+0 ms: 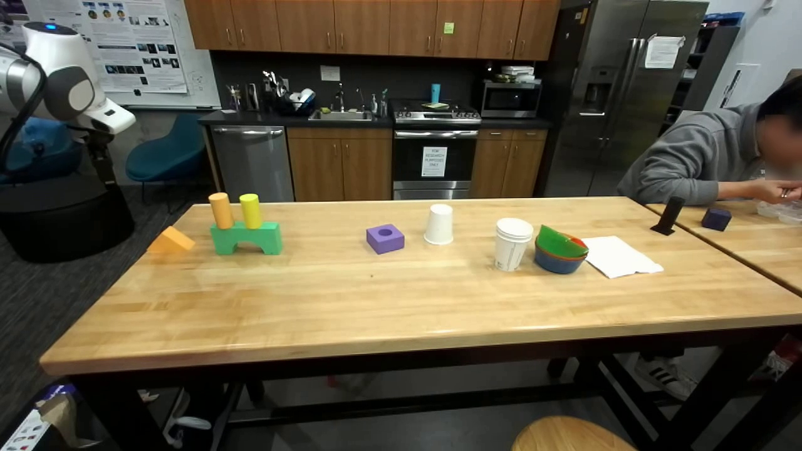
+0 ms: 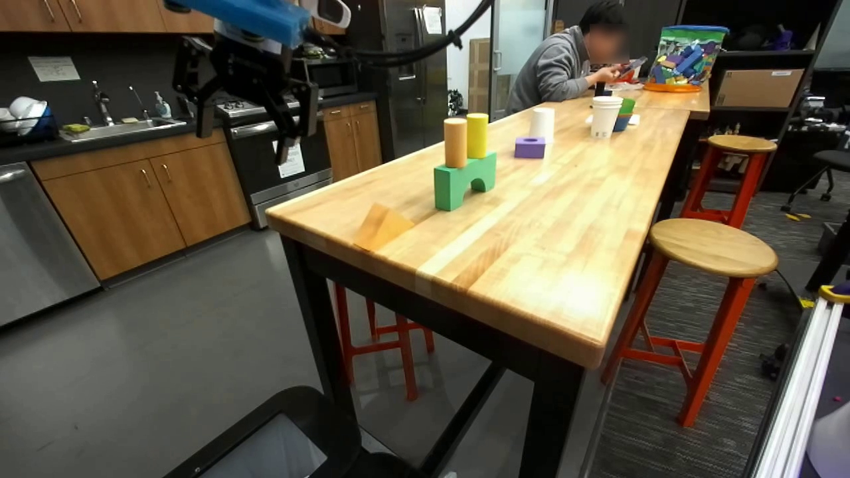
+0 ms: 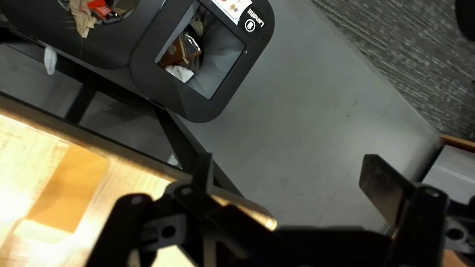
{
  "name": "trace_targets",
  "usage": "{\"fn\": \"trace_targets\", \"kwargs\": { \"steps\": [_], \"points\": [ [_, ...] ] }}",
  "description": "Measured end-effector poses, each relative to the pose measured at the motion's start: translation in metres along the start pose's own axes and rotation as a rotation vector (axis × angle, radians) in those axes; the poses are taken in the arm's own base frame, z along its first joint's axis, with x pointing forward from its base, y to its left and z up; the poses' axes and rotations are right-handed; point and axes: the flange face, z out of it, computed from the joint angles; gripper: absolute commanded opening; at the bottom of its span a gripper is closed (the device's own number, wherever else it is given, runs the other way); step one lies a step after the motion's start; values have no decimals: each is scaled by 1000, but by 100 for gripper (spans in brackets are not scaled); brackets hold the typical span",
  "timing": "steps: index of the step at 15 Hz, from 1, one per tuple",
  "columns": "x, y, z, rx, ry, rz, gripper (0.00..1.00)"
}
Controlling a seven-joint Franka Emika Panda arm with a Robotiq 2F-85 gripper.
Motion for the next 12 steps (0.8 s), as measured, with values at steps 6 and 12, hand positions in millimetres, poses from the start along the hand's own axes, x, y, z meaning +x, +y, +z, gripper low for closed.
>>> {"fn": "trace_targets", "kwargs": {
  "steps": [6, 12],
  "points": [
    [-3, 21, -3, -19, 11, 21, 100],
    [-7, 38, -6, -30, 20, 26, 100]
  ]
}}
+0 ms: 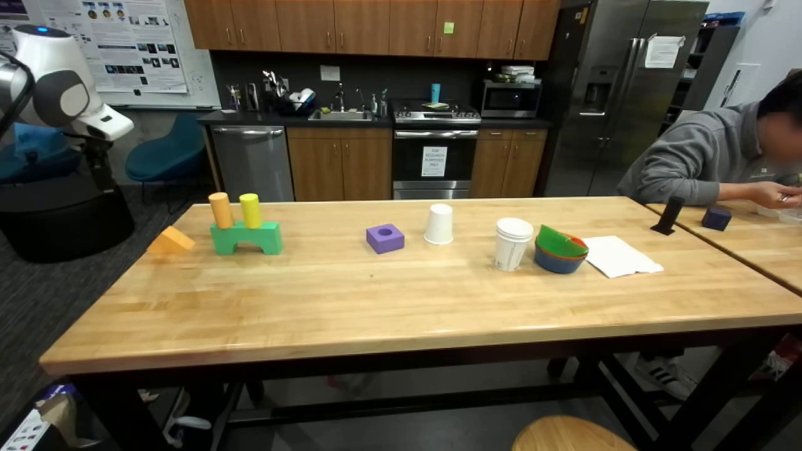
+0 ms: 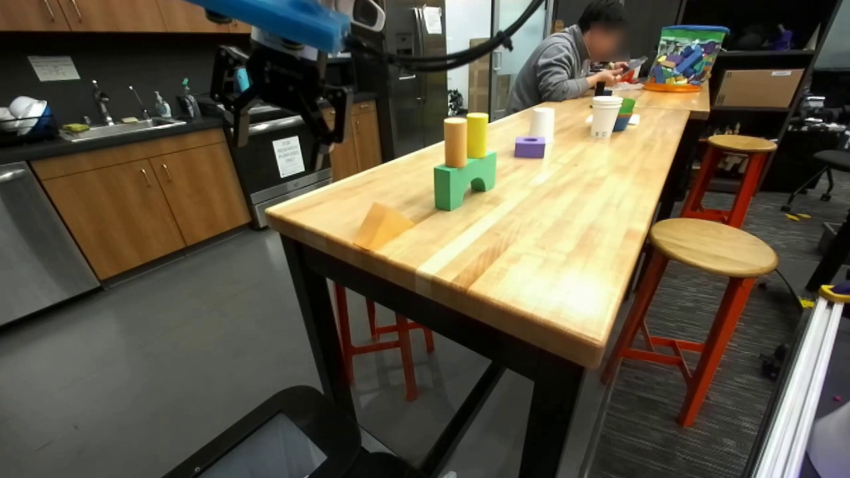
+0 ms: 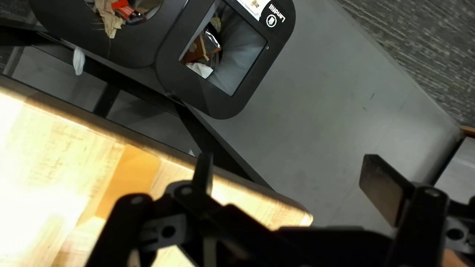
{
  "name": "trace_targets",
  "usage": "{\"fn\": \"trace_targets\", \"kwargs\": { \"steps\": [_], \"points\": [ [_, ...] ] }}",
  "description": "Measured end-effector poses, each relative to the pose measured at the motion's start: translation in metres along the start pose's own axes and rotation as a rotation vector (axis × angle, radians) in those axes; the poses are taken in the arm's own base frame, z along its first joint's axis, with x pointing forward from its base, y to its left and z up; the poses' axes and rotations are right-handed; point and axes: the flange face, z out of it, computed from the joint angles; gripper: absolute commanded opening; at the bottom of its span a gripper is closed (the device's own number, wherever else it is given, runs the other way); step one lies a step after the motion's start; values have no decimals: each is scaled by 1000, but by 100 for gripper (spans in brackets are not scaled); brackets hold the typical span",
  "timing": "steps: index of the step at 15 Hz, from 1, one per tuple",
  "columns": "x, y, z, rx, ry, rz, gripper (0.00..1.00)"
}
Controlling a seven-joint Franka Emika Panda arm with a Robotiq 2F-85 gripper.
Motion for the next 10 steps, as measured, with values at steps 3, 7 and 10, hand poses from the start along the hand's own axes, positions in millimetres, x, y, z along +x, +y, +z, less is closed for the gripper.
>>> {"fn": "trace_targets", "kwargs": {
  "steps": [3, 7, 10],
  "points": [
    [0, 7, 0, -9, 1, 5, 100],
    [1, 17, 7, 10, 20, 10, 100],
    [0, 25, 15, 30, 38, 10, 100]
  ]
}}
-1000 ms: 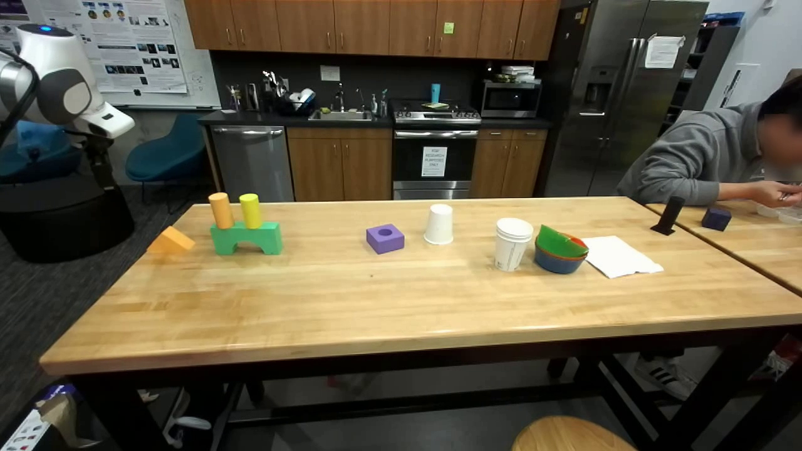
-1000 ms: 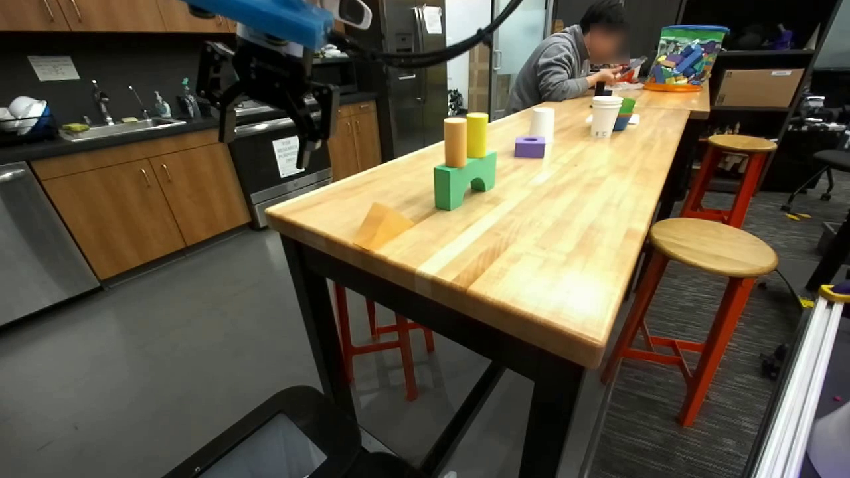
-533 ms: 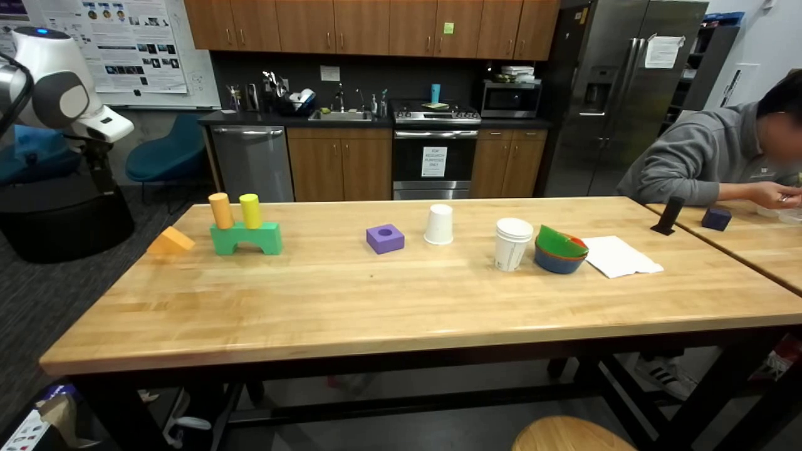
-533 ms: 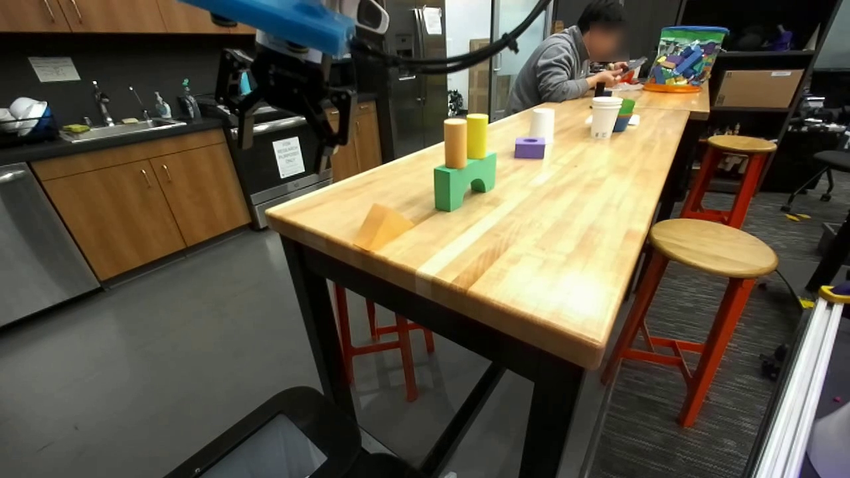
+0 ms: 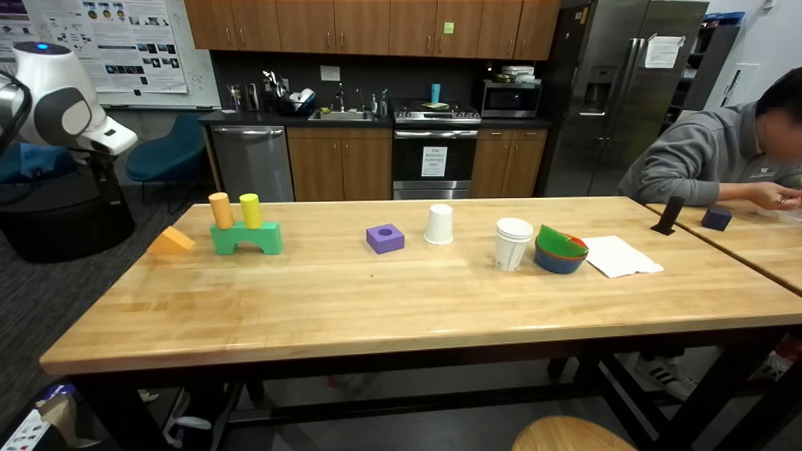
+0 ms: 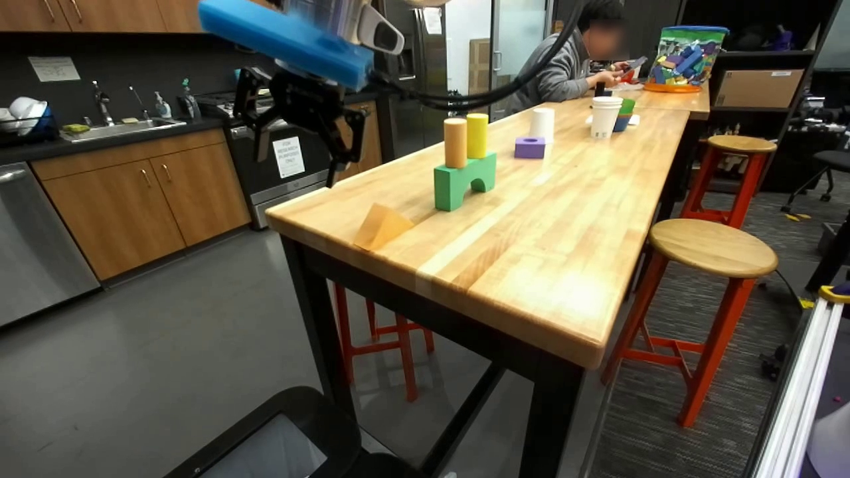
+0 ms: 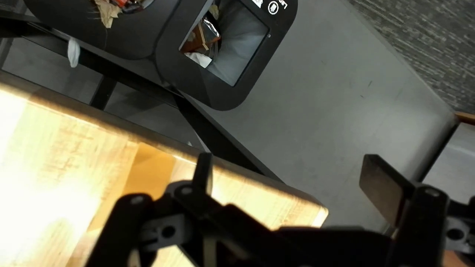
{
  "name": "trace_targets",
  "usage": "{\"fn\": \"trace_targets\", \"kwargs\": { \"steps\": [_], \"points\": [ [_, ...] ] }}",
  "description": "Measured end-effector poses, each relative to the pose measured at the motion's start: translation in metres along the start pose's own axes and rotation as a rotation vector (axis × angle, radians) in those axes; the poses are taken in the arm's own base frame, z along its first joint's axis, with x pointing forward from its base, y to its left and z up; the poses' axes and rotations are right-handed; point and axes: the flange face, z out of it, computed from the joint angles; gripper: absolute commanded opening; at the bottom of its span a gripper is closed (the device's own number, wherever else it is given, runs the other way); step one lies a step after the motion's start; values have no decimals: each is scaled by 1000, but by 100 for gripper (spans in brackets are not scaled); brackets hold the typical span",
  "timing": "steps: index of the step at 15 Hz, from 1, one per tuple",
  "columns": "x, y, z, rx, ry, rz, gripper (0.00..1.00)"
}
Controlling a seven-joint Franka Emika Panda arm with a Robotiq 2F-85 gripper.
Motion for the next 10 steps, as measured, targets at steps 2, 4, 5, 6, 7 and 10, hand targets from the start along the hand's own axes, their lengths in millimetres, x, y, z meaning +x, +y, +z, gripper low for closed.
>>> {"fn": "trace_targets", "kwargs": {
  "steps": [2, 4, 5, 6, 7, 10],
  "points": [
    [0, 5, 4, 8, 8, 1, 100],
    [-1, 9, 8, 11, 13, 2, 100],
    [-1, 11, 9, 10, 13, 3, 100],
    [-2, 13, 10, 8, 13, 3, 100],
    [-3, 15, 11, 5, 13, 4, 100],
    [-5, 21, 10, -3, 12, 5, 100]
  ]
}}
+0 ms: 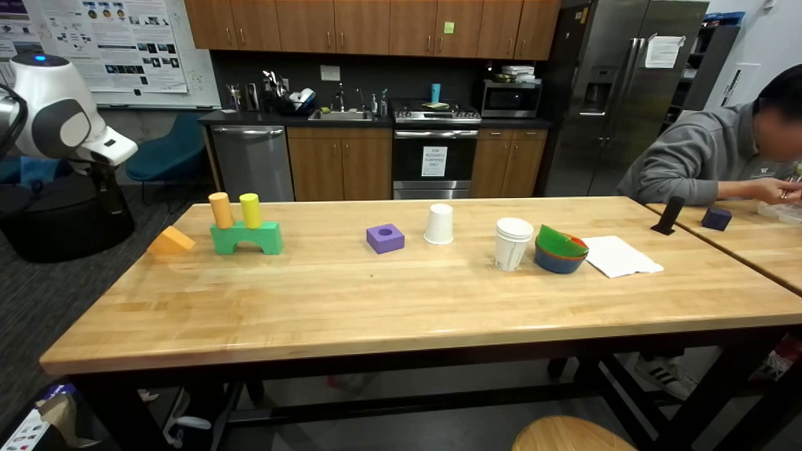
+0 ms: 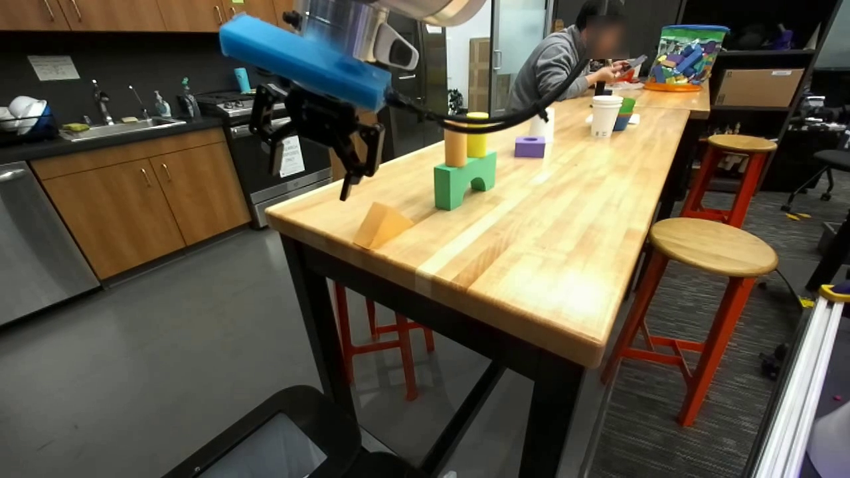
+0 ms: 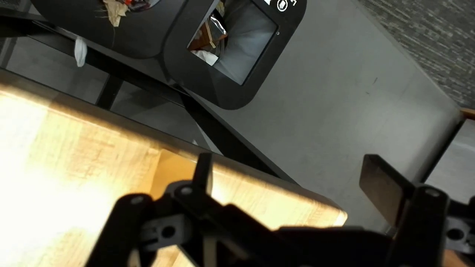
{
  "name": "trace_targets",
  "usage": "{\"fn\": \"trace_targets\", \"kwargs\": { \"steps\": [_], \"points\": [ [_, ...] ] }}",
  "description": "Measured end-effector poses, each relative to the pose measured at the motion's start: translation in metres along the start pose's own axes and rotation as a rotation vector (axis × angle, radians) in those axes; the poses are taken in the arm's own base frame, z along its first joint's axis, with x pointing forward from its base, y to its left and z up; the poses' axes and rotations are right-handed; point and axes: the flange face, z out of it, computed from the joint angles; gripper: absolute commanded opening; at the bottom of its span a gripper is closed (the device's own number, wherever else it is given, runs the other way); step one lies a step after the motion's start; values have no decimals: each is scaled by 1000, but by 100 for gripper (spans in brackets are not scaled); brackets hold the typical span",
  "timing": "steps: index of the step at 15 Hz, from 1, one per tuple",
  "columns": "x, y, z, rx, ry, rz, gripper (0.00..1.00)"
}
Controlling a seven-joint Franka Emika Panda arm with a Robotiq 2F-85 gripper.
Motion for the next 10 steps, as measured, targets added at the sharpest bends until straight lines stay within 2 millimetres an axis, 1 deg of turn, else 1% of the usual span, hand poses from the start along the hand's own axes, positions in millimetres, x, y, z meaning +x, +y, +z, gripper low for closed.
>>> {"fn": "trace_targets", "kwargs": {
  "steps": [6, 10],
  "points": [
    [-6, 14, -12, -6, 8, 4, 100],
    [-6, 15, -10, -9, 6, 3, 100]
  ]
}}
